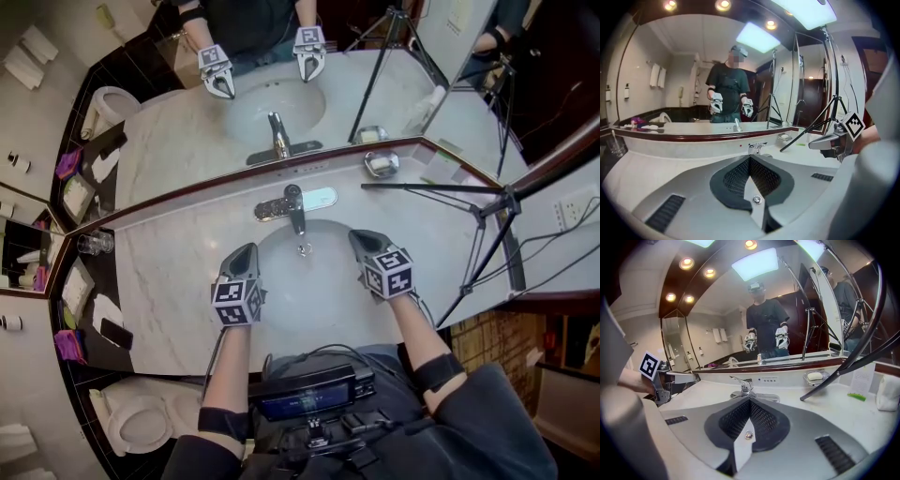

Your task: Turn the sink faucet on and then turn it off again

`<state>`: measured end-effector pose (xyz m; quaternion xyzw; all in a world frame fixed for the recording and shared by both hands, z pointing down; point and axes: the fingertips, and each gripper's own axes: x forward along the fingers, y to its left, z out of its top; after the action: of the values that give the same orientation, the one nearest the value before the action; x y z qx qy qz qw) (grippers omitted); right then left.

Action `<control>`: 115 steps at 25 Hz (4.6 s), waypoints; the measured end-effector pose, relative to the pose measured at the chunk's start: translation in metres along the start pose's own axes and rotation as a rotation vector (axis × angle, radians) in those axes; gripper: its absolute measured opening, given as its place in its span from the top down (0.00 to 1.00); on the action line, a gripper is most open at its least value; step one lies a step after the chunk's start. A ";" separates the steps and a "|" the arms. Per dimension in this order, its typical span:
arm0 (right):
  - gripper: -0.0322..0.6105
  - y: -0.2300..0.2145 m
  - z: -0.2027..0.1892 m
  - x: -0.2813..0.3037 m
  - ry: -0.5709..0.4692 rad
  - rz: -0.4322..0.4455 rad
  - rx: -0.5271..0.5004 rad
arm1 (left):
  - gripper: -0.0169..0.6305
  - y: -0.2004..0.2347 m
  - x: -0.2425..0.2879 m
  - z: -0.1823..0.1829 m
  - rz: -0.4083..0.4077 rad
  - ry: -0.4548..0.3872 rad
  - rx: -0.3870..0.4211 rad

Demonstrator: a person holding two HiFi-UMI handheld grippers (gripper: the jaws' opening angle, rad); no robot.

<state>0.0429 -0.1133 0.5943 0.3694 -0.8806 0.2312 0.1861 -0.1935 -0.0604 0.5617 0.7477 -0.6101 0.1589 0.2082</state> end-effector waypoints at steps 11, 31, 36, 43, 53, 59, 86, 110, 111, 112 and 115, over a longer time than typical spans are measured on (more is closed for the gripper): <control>0.92 0.004 -0.002 -0.001 0.001 0.005 -0.004 | 0.97 0.014 -0.016 -0.019 0.070 -0.007 -0.057; 0.92 -0.005 -0.007 0.003 0.015 -0.004 0.011 | 0.70 -0.043 0.071 0.024 -0.131 0.098 0.449; 0.92 -0.010 -0.010 0.003 0.020 -0.012 0.019 | 0.70 -0.062 0.102 0.018 -0.186 0.160 0.765; 0.92 -0.019 -0.010 0.003 0.021 -0.026 0.030 | 0.70 -0.079 0.130 0.007 -0.254 0.225 0.986; 0.92 -0.025 -0.014 0.003 0.023 -0.033 0.043 | 0.76 -0.080 0.141 -0.005 -0.264 0.262 1.031; 0.92 -0.023 -0.015 0.005 0.027 -0.029 0.044 | 0.80 -0.080 0.141 -0.005 -0.236 0.238 1.029; 0.92 -0.017 -0.017 0.006 0.036 -0.020 0.033 | 0.82 -0.086 0.130 -0.045 -0.254 0.262 1.001; 0.92 0.007 0.004 -0.005 -0.006 0.006 -0.024 | 0.97 -0.059 0.037 0.001 -0.162 0.103 0.460; 0.92 0.008 0.005 -0.006 -0.008 0.008 -0.028 | 0.97 -0.058 0.031 0.002 -0.158 0.095 0.413; 0.92 0.009 0.006 -0.006 -0.009 0.010 -0.032 | 0.97 -0.056 0.026 0.002 -0.154 0.089 0.377; 0.92 0.013 0.007 -0.007 -0.008 0.017 -0.050 | 0.97 -0.050 0.008 0.001 -0.145 0.083 0.286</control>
<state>0.0368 -0.1046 0.5810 0.3582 -0.8899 0.2091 0.1898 -0.1430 -0.0597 0.5587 0.8046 -0.5166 0.2595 0.1357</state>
